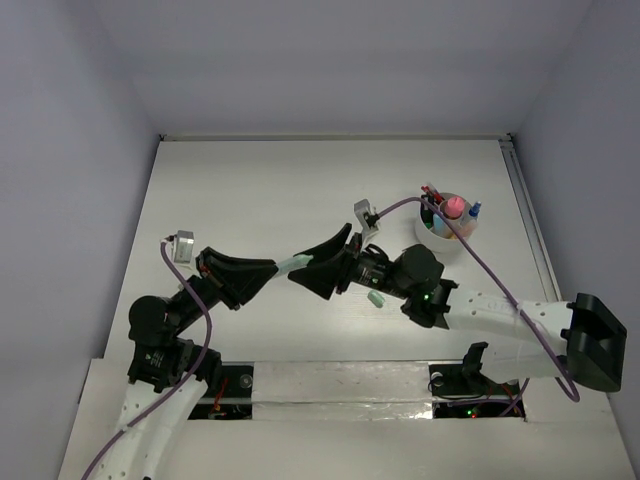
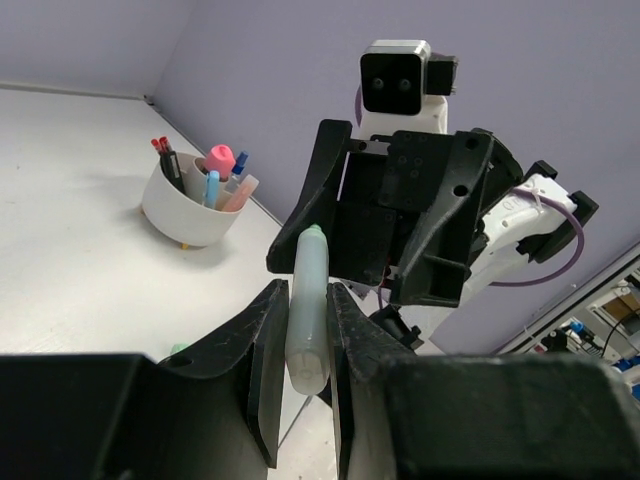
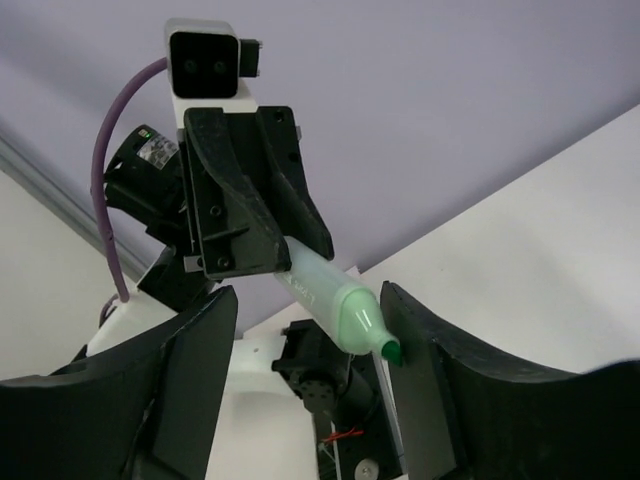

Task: Sort the stationery into containers
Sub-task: Pick up the pen from the center of the board.

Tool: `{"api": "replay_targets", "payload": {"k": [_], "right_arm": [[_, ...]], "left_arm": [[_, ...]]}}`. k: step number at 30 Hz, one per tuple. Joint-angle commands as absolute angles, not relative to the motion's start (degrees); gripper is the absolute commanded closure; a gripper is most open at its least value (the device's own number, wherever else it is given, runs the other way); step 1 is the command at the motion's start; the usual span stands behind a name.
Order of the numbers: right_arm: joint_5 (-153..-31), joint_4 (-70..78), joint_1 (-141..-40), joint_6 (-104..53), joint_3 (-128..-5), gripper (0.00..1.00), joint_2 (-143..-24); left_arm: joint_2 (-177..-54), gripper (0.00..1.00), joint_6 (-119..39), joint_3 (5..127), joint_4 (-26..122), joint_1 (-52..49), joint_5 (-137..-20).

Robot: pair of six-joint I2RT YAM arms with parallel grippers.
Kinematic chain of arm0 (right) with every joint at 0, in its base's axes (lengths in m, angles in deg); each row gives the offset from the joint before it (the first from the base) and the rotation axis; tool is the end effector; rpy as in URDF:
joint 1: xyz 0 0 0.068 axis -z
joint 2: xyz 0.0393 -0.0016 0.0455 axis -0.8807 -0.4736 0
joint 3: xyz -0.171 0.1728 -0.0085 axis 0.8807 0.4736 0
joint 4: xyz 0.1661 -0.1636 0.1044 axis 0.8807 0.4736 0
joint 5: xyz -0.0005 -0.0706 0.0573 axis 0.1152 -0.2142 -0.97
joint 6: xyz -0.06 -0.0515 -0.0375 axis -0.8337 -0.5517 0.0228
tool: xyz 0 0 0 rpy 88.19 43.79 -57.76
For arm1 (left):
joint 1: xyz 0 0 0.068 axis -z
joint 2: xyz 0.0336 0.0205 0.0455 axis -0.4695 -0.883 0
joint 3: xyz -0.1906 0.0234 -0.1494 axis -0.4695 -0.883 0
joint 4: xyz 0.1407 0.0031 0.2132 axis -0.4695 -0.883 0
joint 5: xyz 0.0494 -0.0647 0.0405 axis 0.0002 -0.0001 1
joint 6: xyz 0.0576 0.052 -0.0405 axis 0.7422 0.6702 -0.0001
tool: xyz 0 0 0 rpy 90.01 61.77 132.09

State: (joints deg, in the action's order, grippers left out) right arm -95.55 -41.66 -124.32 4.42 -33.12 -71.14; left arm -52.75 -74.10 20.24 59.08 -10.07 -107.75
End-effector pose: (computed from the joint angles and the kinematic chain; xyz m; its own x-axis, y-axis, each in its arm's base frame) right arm 0.1340 0.2904 0.3222 -0.4568 0.3907 -0.7992 -0.8500 0.0731 0.5216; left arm 0.1108 -0.0858 0.3401 -0.2522 -0.5157 -0.8188 0.8371 0.3083 -0.4520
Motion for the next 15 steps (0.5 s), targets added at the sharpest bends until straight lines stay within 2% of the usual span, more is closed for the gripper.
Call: {"api": "replay_targets", "payload": {"k": [1,2,5,8,10,11,12,14,15], "right_arm": [[-95.60,-47.55,-124.05,3.85,-36.52,0.37,-72.13],[-95.69,-47.64,-124.05,3.85,-36.61,0.39,-72.30],[-96.48,-48.34,-124.05,4.47,-36.96,0.53,-73.10],[-97.53,-47.29,-124.05,4.64,-37.92,0.59,-73.89],[-97.27,-47.20,-124.05,4.82,-37.92,0.70,-73.89],[-97.01,-46.94,-124.05,4.91,-37.92,0.82,-73.71],[-96.83,-46.42,-124.05,4.82,-38.10,0.88,-73.54],[-96.22,-42.47,-124.05,3.69,-38.62,0.94,-72.32],[-95.43,-40.54,-124.05,3.16,-39.67,0.99,-71.78]], "left_arm": [[-52.03,1.00,-74.36,19.71,62.57,-9.81,-109.02],[-52.03,1.00,-74.36,19.71,62.57,-9.81,-109.02],[-52.12,1.00,-74.45,19.54,62.92,-9.81,-109.28],[-51.95,1.00,-74.45,19.54,62.92,-9.81,-109.19],[-51.95,1.00,-74.45,19.45,62.92,-9.81,-109.46],[-52.03,1.00,-74.36,19.45,62.92,-9.81,-109.54],[-52.03,1.00,-74.27,19.36,62.92,-9.81,-109.72],[-52.56,1.00,-74.18,19.36,63.09,-9.81,-111.38],[-52.91,0.94,-73.75,19.62,62.92,-9.81,-112.17]]}}
